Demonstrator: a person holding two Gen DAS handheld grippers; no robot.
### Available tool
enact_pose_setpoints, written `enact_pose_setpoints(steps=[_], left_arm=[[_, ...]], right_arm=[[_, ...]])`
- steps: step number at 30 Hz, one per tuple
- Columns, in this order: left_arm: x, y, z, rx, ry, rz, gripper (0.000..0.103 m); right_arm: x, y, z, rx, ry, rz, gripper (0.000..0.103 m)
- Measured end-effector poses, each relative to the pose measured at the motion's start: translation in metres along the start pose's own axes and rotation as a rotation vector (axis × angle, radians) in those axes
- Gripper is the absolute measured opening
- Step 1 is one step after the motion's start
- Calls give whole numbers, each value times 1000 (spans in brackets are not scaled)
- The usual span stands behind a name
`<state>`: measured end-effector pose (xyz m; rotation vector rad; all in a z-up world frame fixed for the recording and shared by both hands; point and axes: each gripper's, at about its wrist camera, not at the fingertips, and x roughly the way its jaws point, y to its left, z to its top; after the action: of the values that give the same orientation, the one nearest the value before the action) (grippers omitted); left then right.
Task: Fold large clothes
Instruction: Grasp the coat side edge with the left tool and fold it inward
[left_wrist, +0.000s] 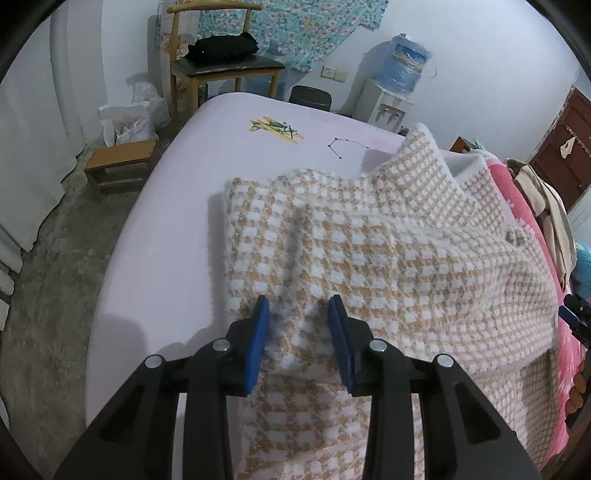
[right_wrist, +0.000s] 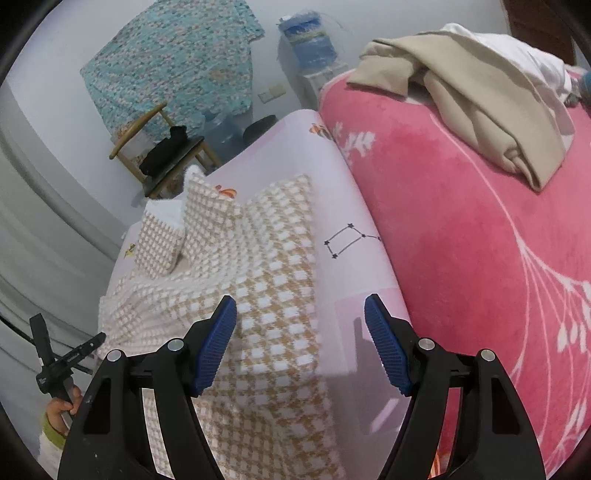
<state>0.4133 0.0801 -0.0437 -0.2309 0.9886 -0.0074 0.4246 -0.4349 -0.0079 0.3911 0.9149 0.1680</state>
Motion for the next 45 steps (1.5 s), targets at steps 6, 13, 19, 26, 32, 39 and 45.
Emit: enact_pose_setpoints(steps=[6,13,19,26,32,39,45], left_arm=[[-42,-9,-2,44,-131,-6,5],[-56,-6,-21,62,-149,21,4],[-32,6,-38,37,-111,29,5],[-30,4,-37,47,-115,35,5],[-32,2,-40,96,-136,52,5],[-27,2,-42,117,-141,63,5],[-39,11,-38,84,-154,37,11]], right_arm=[[-5,-3,-1,-6,-4,-1,69],[-7,-11,-3,-18,9,-21,69],[2,-4,13,-35,9,-23,69],[45,5,48,-40,81,-20,45],[44,24,52,-134,28,-54,8],[67,9,45,-101,34,-131,12],[36,25,49,-152,-10,-166,47]])
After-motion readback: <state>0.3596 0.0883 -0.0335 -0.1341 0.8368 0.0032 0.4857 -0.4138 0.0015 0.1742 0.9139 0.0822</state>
